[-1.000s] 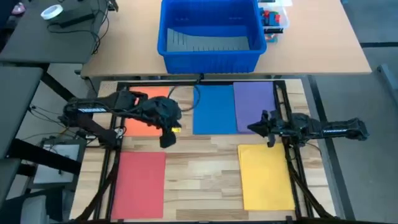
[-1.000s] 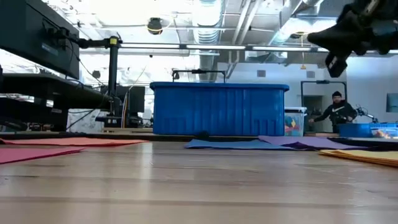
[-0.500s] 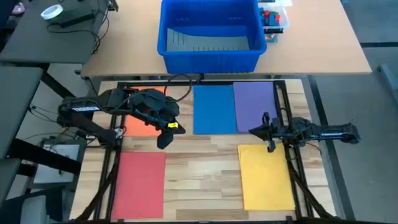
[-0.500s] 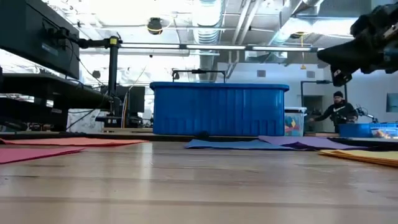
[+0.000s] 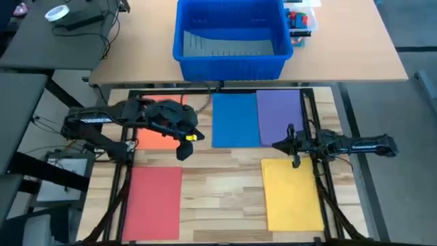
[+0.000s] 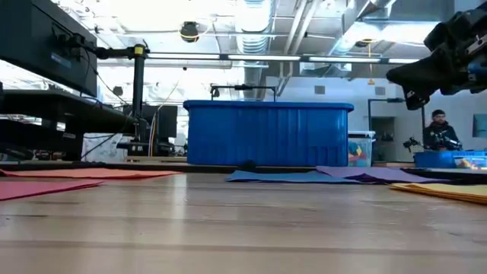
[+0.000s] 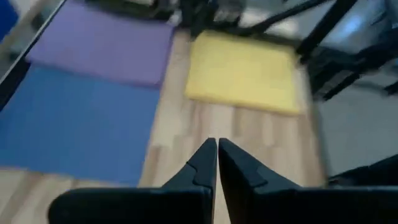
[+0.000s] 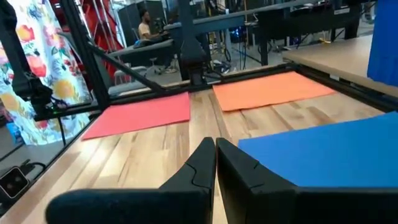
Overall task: Organize paper
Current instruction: Return to Home Position
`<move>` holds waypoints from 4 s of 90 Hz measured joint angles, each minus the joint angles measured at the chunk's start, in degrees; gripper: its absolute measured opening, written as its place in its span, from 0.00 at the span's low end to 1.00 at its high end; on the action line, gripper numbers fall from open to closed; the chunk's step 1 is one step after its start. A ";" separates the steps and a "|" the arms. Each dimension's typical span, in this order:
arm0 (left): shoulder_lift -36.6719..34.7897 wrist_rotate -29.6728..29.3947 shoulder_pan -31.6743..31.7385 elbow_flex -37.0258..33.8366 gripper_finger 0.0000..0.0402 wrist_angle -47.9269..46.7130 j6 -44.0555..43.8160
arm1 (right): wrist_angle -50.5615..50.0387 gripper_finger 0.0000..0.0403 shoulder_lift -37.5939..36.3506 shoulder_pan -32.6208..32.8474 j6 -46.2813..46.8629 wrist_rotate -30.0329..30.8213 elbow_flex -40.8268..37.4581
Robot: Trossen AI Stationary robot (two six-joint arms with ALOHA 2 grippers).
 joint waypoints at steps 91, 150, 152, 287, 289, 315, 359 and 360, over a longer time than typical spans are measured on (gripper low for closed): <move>-66.62 -0.66 -0.25 -80.03 0.00 41.76 -2.47 | 0.37 0.01 0.00 0.00 0.02 0.13 -0.09; -78.54 -5.70 -0.25 -88.08 0.00 49.46 -2.36 | 0.29 0.01 0.00 0.00 -0.06 0.13 -0.09; -78.54 -5.70 -0.25 -88.09 0.00 49.45 -2.36 | 0.28 0.01 -0.02 -0.01 -0.04 0.12 -0.09; -78.39 -5.70 -0.25 -88.26 0.00 49.40 -2.36 | 0.16 0.01 0.00 0.00 0.02 0.09 -0.09; -78.39 -5.70 -0.25 -88.26 0.00 49.41 -2.36 | 0.16 0.01 0.00 -0.01 0.02 0.09 -0.09; -78.39 -5.70 -0.25 -88.26 0.00 49.39 -2.36 | 0.16 0.01 0.00 -0.02 0.02 0.09 -0.09; -78.39 -5.70 -0.25 -88.26 0.00 49.39 -2.36 | 0.13 0.01 0.00 -0.01 0.00 0.09 -0.09; -78.39 -5.70 -0.27 -88.26 0.00 49.39 -2.36 | 0.13 0.01 0.00 -0.02 0.00 0.09 -0.09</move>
